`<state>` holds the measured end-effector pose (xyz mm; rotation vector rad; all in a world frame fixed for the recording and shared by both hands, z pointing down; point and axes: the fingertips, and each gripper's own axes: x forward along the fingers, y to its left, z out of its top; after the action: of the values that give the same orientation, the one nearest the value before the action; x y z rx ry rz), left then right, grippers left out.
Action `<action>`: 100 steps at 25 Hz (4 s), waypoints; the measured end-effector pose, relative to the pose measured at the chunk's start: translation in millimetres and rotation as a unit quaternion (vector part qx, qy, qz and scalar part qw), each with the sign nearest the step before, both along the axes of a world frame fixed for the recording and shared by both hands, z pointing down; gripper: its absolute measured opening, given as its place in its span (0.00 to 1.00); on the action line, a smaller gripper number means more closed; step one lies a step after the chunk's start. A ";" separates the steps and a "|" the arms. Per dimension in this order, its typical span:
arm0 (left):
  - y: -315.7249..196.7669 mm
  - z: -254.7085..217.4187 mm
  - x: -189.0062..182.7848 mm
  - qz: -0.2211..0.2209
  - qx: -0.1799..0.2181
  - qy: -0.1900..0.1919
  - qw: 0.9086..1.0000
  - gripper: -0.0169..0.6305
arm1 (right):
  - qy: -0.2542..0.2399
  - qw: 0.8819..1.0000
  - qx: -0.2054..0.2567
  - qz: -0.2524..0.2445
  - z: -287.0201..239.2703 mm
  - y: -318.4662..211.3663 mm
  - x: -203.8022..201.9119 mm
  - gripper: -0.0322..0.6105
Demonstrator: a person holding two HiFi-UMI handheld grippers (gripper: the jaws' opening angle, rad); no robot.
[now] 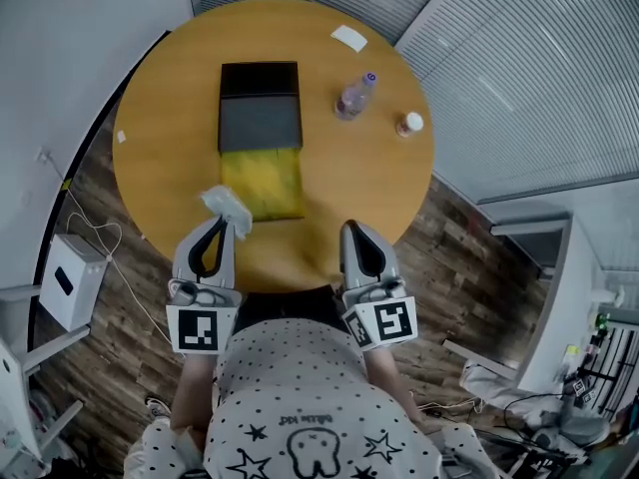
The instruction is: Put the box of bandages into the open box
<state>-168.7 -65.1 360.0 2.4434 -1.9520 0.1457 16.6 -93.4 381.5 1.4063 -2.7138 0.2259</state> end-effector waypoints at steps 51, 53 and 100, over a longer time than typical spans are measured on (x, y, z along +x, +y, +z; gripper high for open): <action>-80.2 16.7 9.0 0.063 -0.113 -0.164 0.978 0.05 | -0.010 0.999 -0.026 -0.023 11.1 -75.0 20.8 0.06; -87.2 28.6 9.5 0.070 -0.124 -0.163 0.976 0.05 | -0.010 0.999 -0.028 -0.016 11.8 -76.1 24.6 0.06; -115.8 273.8 50.1 0.195 -0.367 -0.213 0.884 0.04 | 0.021 0.997 -0.060 0.039 32.8 -60.3 32.5 0.06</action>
<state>-118.7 -180.8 633.8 2.2979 -1.1011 1.2561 49.1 -153.7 414.4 1.4667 -2.5676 0.3540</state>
